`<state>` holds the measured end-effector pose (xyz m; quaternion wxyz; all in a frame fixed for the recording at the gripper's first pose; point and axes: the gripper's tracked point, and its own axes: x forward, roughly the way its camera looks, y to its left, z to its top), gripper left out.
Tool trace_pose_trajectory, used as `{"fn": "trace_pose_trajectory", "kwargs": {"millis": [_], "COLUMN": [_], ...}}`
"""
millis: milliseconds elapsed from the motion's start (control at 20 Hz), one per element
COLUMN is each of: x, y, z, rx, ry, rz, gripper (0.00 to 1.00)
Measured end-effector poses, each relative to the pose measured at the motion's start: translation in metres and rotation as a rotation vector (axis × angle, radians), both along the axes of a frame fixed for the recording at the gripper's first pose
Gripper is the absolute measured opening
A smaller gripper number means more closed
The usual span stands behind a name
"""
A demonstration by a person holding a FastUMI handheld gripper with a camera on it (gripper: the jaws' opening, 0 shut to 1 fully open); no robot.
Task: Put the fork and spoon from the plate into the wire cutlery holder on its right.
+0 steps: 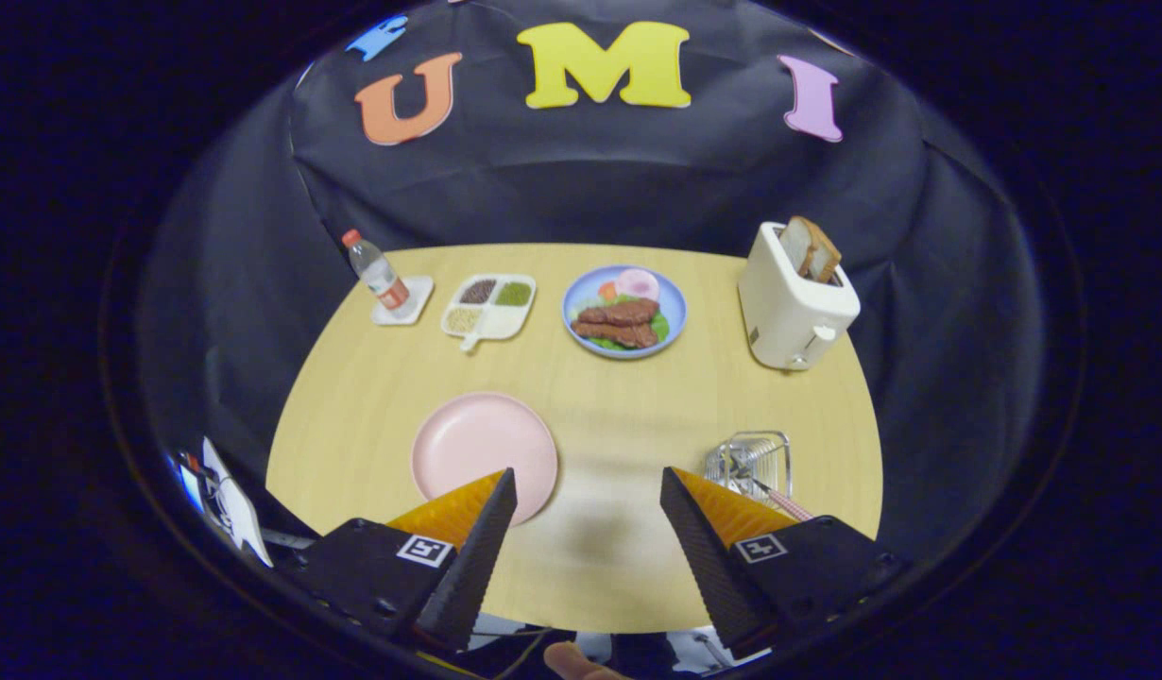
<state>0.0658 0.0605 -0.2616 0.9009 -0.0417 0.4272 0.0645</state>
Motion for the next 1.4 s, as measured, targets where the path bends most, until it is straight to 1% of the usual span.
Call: {"fn": "trace_pose_trajectory", "kwargs": {"millis": [100,200,250,350,450,600,700,750,850,950,1050,1100,1250,1350,1400], "x": [0.006,0.007,0.007,0.005,-0.008,-0.038,-0.059,-0.066,-0.078,-0.075,-0.071,-0.071,-0.074,-0.073,-0.074], "y": [0.016,0.023,0.025,0.039,0.051,0.068,0.082,0.088,0.094,0.090,0.083,0.080,0.074,0.079,0.080], "z": [0.024,0.054,0.073,0.118,0.160,0.209,0.234,0.238,0.241,0.238,0.233,0.228,0.212,0.206,0.201], "rx": [0.038,0.038,0.035,0.050,0.057,0.044,0.031,0.030,0.052,0.046,0.009,-0.004,-0.012,0.039,0.070], "ry": [-0.148,-0.286,-0.362,-0.539,-0.707,-0.878,-0.999,-1.027,-1.031,-1.029,-1.042,-1.028,-0.976,-0.963,-0.954], "rz": [0.000,-0.020,-0.034,-0.024,0.001,0.024,0.043,0.050,0.039,0.006,-0.039,-0.060,-0.081,-0.034,-0.032], "gripper": [0.92,0.92,0.92,0.91,0.91,0.91,0.91,0.91,0.91,0.91,0.91,0.91,0.91,0.91,0.91]}}
